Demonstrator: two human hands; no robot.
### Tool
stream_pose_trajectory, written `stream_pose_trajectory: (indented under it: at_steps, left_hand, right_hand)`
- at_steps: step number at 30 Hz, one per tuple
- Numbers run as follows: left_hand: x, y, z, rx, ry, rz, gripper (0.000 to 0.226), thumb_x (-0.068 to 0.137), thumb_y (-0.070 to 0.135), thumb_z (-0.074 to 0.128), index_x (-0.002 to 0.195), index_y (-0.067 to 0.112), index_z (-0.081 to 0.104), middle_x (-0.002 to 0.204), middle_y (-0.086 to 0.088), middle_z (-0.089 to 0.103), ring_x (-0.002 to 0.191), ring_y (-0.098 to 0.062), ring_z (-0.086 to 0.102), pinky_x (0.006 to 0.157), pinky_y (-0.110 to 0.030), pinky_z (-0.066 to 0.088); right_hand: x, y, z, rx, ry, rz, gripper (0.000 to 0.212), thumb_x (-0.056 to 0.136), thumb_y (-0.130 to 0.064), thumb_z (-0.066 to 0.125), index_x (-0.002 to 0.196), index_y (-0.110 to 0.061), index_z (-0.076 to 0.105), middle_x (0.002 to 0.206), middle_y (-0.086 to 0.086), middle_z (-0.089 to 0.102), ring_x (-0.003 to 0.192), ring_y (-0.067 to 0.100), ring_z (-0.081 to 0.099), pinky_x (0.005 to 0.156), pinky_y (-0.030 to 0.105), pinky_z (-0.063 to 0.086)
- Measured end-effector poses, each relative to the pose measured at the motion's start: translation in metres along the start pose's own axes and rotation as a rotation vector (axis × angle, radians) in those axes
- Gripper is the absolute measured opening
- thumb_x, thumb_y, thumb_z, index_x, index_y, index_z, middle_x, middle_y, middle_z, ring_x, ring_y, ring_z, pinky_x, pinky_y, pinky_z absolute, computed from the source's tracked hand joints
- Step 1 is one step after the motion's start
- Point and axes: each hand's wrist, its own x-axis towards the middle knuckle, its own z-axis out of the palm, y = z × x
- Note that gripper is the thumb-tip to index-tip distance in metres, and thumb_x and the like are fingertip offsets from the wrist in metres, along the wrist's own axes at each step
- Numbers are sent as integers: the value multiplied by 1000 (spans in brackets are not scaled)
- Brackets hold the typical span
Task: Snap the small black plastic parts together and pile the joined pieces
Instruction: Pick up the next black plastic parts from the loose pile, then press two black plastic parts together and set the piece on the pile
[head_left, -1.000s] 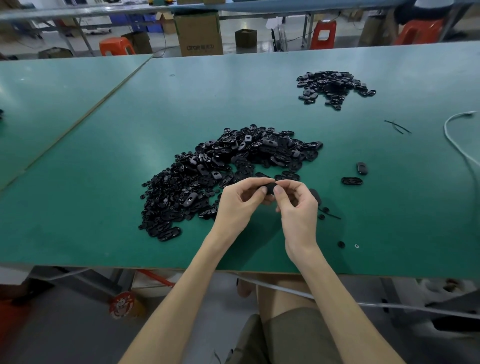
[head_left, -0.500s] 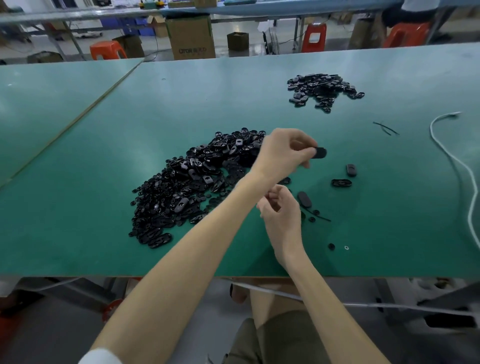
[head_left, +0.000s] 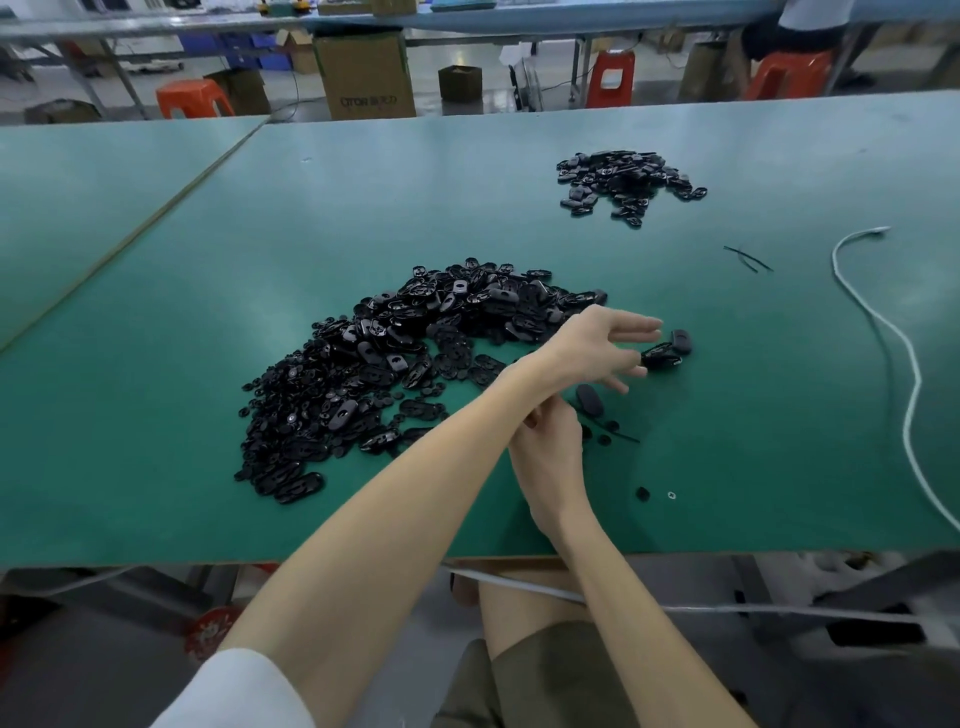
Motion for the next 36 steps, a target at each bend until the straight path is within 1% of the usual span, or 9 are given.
stream_pose_trajectory:
  at_steps: [3,7,12,16,20,23,27,32,36]
  left_hand:
    - [-12,2,-10,-94,158,53,45,99,-11,45,139,5,61,136,-11,67,96,-27,77,84,-43,63]
    - [-32,-5,-37,-160,396,65,38,98,-12,46,120,5,72,111,-10,76,84,-23,78,74,-34,61]
    - [-67,-38,-59,361,428,15,37,94,-6,55,115,13,78,113,1,75,99,-10,68,93,-21,53]
    - [-81,-54,-63,407,447,43,20,96,7,68,110,15,80,112,1,71,94,-7,64,81,-5,43]
    - [-89,-60,-71,478,466,52,20,94,8,71,112,13,79,117,-2,69,107,-16,62,97,-27,48]
    - [-100,-70,-79,591,499,3,22,97,10,68,116,13,78,124,-2,70,117,-22,55,107,-37,42]
    - [-114,-81,-84,656,509,-8,27,98,11,68,124,15,75,130,2,68,124,-20,50,112,-36,36]
    - [-119,-81,-77,718,583,29,19,98,15,68,116,15,76,121,1,70,116,-21,52,108,-40,37]
    - [-120,-81,-75,787,579,27,16,101,24,65,113,19,75,121,5,68,117,-17,50,104,-31,25]
  right_hand:
    - [1,2,1,-72,-14,-2,20,92,-4,62,75,-12,56,59,-12,54,51,3,41,56,25,32]
    - [0,1,4,-99,-66,-78,8,96,-5,64,95,-11,68,82,-3,69,70,7,58,67,23,45]
    - [0,2,4,-119,-18,-121,14,95,-6,66,100,-16,73,90,-8,75,85,6,68,77,21,54]
    - [0,4,6,-203,-68,-128,11,95,-9,67,97,-16,74,86,-8,75,82,6,69,78,27,56]
    - [-1,4,5,-172,-46,-134,9,98,-14,67,96,-18,74,81,-6,74,76,11,70,71,33,58]
    - [-2,3,5,-122,-23,-127,10,98,-13,67,95,-20,73,80,-4,75,73,10,70,68,28,55]
    - [-2,2,5,-90,-30,-116,13,100,-11,65,96,-20,73,80,-4,75,72,7,70,65,22,52]
    - [-3,1,5,-71,-30,-110,12,101,-11,65,96,-19,73,80,-4,75,72,6,70,63,21,53]
    - [-3,1,4,-56,-21,-108,11,101,-11,64,97,-17,73,81,-2,75,74,8,71,64,23,54]
